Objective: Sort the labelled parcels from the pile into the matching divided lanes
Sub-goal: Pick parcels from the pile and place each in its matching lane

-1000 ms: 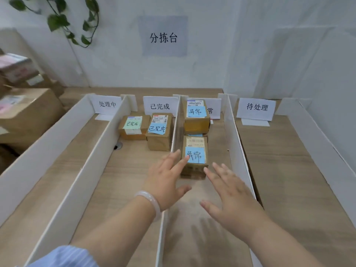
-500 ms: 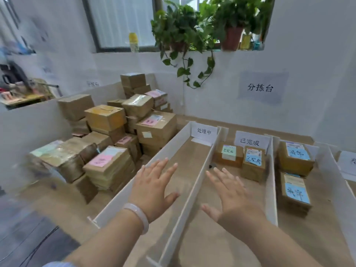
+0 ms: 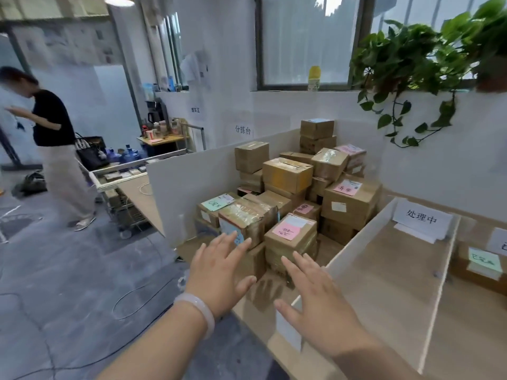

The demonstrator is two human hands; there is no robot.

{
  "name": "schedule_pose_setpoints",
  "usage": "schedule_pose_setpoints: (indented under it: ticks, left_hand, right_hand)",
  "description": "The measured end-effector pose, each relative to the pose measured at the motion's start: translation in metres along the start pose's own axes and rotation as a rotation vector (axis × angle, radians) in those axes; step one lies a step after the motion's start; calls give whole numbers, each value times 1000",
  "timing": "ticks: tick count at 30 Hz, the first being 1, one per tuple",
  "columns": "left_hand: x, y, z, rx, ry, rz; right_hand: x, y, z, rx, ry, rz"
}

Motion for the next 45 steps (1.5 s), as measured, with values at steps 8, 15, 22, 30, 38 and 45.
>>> schedule_pose_setpoints:
  ticks: [8, 15, 22, 30, 38, 45]
  left_hand:
    - [-83, 14, 14, -28, -71, 1]
    - [-127, 37, 88, -105, -107, 1]
    - [-168, 46, 161, -117, -119, -76]
    - [-196, 80, 222, -250, -63, -231]
    - [-216, 110, 276, -364, 91, -333]
    - [-229, 117, 291, -372, 179, -706]
  right_hand:
    - [-34, 24, 70, -110, 36, 65]
    - [-32, 61, 154, -139, 223, 271]
    - [-27, 75, 232, -157, 359, 325]
    - [-24, 100, 262, -174, 508, 303]
    - [-40, 120, 276, -122, 720, 365]
    - [-69, 127, 280, 60, 889, 478]
Point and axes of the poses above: each hand's wrist, its own z-axis towards the middle knuckle, its own y-axis out of the palm, x = y × z, the point moved 2 cm from there along z, towards the middle knuckle, and after that the axes turned 12 degrees about -z, right-handed, at the moved point
